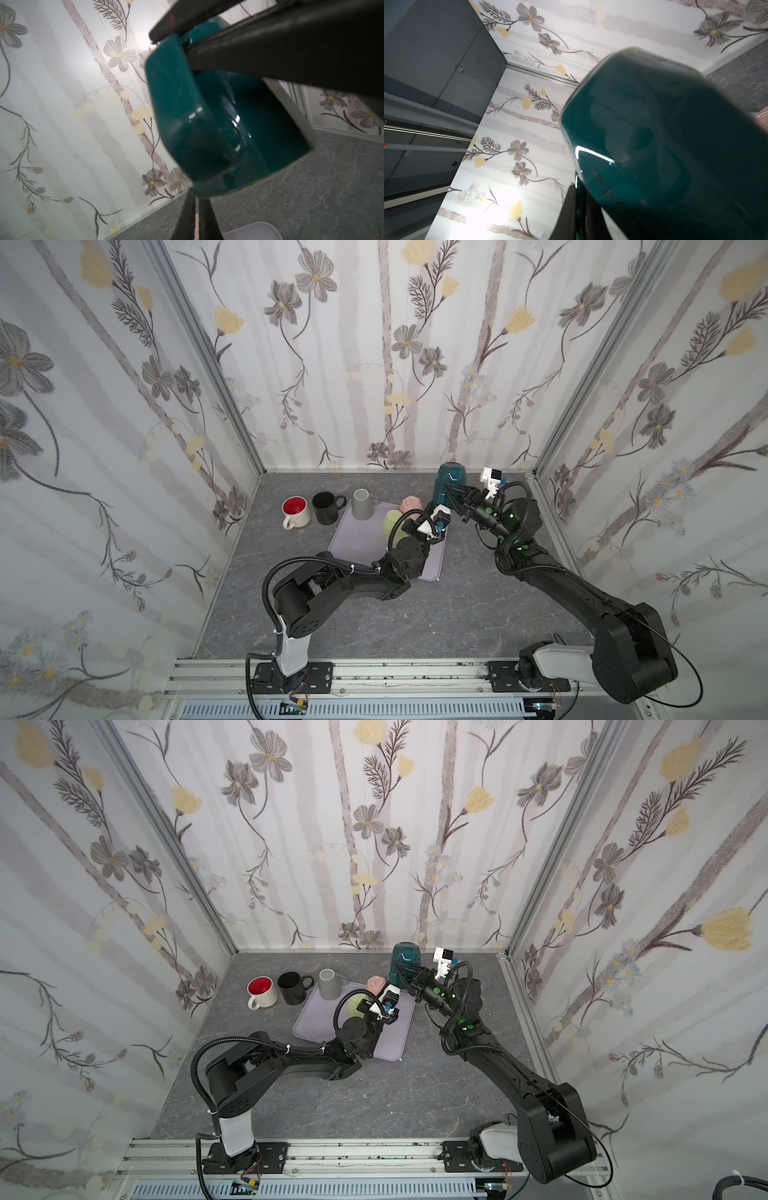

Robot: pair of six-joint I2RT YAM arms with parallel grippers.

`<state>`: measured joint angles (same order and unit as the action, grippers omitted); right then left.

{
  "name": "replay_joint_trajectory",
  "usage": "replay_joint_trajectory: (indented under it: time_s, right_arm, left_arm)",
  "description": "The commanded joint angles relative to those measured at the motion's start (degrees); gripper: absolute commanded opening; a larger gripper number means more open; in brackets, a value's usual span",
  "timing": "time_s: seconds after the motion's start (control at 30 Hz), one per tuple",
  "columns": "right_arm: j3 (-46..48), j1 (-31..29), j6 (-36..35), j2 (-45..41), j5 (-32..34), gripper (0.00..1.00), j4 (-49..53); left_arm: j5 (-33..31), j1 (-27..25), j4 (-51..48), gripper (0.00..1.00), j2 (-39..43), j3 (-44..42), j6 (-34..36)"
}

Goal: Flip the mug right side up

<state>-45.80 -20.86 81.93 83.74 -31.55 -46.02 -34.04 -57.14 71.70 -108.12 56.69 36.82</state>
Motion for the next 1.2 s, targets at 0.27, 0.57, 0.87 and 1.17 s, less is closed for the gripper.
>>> replay_joint_trajectory:
  time_s: [0.27,0.57,0.87,1.17]
  right_arm:
    - [-0.8,0.4,-2.6,-0.4,-3.3,0.02,4.5]
    - [-0.7,0.5,-2.7,0.1,-3.2,0.01,2.8]
    - [-1.6,0.4,-2.6,0.5,-3.1,0.01,2.2]
    - [-1.2,0.1,-2.8,-0.2,-3.1,0.01,2.1]
  left_arm:
    - [1.6,-1.0,9.1,0.07,2.5,-3.0,-4.0]
    - [-0.1,-2.4,9.0,0.35,6.8,-8.5,-7.6]
    - [2.5,-4.5,8.9,0.51,11.2,-12.7,-9.2]
    - [5.1,-4.5,8.9,0.32,8.1,-8.3,-10.1]
